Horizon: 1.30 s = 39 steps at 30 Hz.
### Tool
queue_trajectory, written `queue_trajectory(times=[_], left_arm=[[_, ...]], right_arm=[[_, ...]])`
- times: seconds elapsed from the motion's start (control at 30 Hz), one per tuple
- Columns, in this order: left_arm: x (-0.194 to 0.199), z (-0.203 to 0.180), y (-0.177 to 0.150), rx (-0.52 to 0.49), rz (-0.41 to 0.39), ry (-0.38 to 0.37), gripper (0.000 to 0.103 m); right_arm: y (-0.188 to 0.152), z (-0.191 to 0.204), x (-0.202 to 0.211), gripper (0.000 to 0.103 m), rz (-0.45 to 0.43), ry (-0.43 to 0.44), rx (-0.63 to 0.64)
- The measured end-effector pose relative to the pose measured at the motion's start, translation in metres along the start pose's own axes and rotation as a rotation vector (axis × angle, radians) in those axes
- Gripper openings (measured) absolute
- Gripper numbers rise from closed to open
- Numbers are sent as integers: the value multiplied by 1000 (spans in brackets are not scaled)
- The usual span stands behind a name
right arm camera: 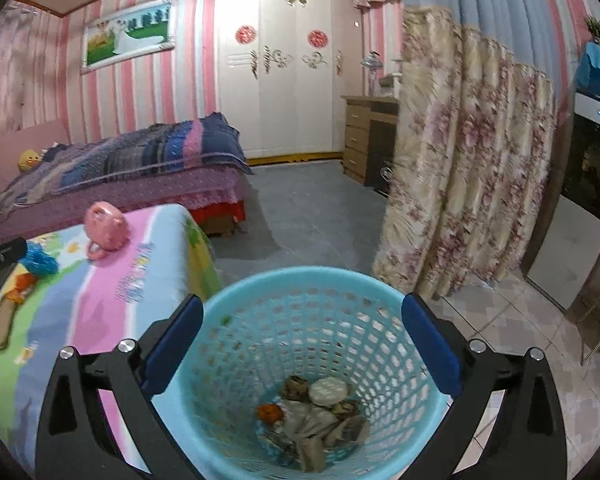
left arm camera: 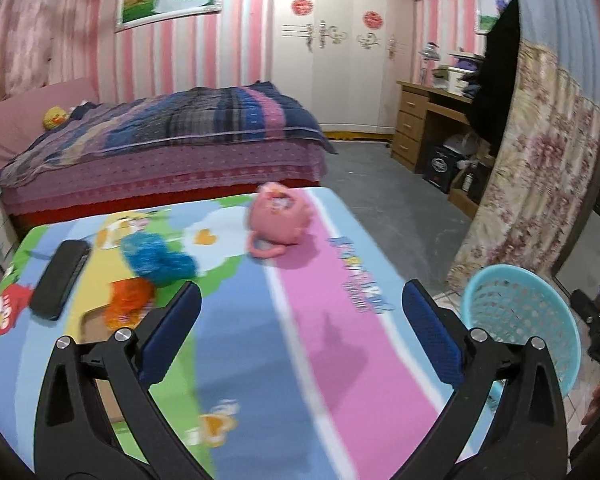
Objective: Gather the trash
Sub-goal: 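Move both tools back over the table cover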
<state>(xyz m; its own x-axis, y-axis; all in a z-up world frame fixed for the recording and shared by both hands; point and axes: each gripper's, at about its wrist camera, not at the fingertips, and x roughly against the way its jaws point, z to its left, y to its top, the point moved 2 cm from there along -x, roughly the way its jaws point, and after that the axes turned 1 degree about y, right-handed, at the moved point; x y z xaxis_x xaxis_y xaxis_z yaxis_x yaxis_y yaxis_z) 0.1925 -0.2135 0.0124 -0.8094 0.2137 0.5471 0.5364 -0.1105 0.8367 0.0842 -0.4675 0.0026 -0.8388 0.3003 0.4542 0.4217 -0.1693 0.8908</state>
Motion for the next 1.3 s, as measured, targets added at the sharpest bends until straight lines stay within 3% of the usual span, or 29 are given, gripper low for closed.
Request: queue_trajectory(times=[0.3, 0.57, 0.87, 1.03, 1.3], left_arm=[[22, 72, -2, 30, -14, 121, 97], [13, 131, -1, 80, 14, 167, 97], [-4, 195, -7, 180, 46, 261, 97], [-17, 222, -14, 211, 59, 323, 97], [-30, 243, -22, 237, 61, 357, 97]], right_arm=[[16, 65, 4, 98, -7, 115, 26], [26, 130, 1, 98, -20, 167, 81], [40, 194, -31, 98, 12, 224, 115], [28, 226, -48, 98, 22, 265, 146], [4, 247, -76, 98, 84, 299, 160]])
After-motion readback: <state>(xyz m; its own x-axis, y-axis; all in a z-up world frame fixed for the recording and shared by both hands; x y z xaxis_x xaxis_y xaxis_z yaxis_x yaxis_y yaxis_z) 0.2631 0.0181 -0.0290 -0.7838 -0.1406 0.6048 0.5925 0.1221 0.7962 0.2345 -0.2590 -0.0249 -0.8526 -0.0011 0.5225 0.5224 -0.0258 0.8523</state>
